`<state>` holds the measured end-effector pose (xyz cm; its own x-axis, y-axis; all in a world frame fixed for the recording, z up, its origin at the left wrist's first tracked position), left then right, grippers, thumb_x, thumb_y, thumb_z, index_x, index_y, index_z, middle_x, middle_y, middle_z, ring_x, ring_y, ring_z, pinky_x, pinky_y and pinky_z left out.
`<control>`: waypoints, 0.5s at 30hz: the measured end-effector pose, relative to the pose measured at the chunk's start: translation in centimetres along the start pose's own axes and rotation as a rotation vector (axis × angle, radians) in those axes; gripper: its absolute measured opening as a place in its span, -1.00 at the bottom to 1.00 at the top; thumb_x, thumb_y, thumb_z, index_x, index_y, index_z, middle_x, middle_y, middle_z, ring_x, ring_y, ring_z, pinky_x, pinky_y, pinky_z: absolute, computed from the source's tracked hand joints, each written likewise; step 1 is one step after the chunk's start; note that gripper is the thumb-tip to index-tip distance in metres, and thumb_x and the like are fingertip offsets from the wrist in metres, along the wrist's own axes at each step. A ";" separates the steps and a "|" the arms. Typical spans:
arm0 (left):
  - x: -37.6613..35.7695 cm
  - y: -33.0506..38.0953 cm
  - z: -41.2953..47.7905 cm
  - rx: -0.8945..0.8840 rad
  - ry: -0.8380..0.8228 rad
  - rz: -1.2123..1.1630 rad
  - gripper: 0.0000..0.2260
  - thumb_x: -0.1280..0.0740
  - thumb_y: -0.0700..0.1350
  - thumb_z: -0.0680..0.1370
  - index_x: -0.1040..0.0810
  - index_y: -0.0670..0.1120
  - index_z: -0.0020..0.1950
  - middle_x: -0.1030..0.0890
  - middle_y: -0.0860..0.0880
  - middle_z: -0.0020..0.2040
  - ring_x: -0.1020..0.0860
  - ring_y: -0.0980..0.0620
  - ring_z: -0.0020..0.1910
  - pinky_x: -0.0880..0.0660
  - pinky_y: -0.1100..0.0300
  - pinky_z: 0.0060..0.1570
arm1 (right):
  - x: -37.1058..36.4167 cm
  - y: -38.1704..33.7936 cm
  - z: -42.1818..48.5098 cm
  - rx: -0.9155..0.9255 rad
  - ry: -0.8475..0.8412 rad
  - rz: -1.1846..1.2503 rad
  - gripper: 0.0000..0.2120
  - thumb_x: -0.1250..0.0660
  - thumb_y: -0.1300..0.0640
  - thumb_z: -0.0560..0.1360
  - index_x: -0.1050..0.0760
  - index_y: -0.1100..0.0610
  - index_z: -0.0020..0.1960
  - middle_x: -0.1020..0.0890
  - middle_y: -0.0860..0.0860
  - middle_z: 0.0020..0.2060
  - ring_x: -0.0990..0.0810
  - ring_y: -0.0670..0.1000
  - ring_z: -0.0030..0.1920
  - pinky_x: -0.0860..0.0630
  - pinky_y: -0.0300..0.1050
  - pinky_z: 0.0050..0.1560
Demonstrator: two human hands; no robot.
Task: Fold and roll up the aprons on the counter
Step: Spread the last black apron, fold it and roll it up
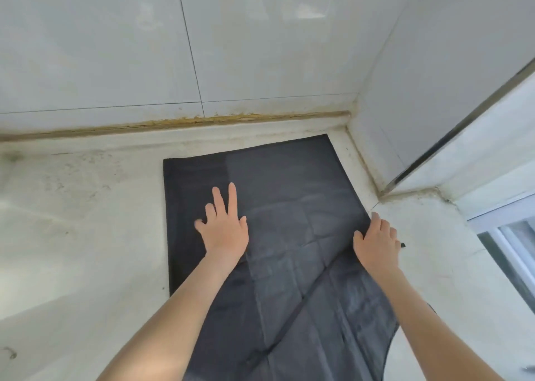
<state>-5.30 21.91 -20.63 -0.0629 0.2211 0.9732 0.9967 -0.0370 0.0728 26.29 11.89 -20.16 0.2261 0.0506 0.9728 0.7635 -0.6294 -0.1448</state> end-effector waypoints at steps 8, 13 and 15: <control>-2.5 9.6 -7.9 -0.255 -0.526 -0.624 -0.82 -0.29 0.03 0.54 -0.56 -0.06 -0.02 -0.62 0.05 -0.09 -0.49 0.14 -0.31 -0.47 0.21 -0.22 | 1.0 4.0 0.5 -0.063 -0.148 -0.010 -0.60 -0.32 -0.01 0.48 -0.31 0.23 0.16 -0.45 0.14 0.12 -0.41 0.19 0.19 -0.32 0.05 0.11; -3.5 13.6 -9.2 -0.278 -0.504 -0.523 -0.73 -0.35 0.04 0.50 -0.46 -0.09 0.09 -0.55 -0.02 0.05 -0.56 -0.04 -0.18 -0.50 0.11 -0.12 | 0.6 3.5 0.7 0.011 -0.214 -0.056 -0.75 -0.25 -0.01 0.51 -0.36 0.14 0.07 -0.49 0.04 0.00 -0.38 0.10 0.04 -0.22 -0.03 -0.01; -3.6 15.7 -9.7 -0.371 -0.400 -0.339 -0.64 -0.36 0.06 0.51 -0.39 -0.15 0.14 -0.49 -0.07 0.09 -0.52 -0.09 0.01 -0.45 0.07 -0.05 | 0.3 3.5 0.6 0.031 -0.244 -0.068 -0.81 -0.22 0.03 0.52 -0.39 0.11 0.06 -0.44 0.02 -0.04 -0.38 0.10 0.08 -0.21 -0.03 0.00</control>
<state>10.10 11.06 -20.86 -0.2753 0.6238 0.7315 0.8360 -0.2203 0.5025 29.41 10.14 -20.49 0.3103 0.2795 0.9086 0.7989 -0.5947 -0.0900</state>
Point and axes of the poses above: each hand's wrist, its own z-axis towards the middle knuckle, its own x-axis out of the back of the hand, y = z × x, the point moved 8 cm from there along z, towards the middle knuckle
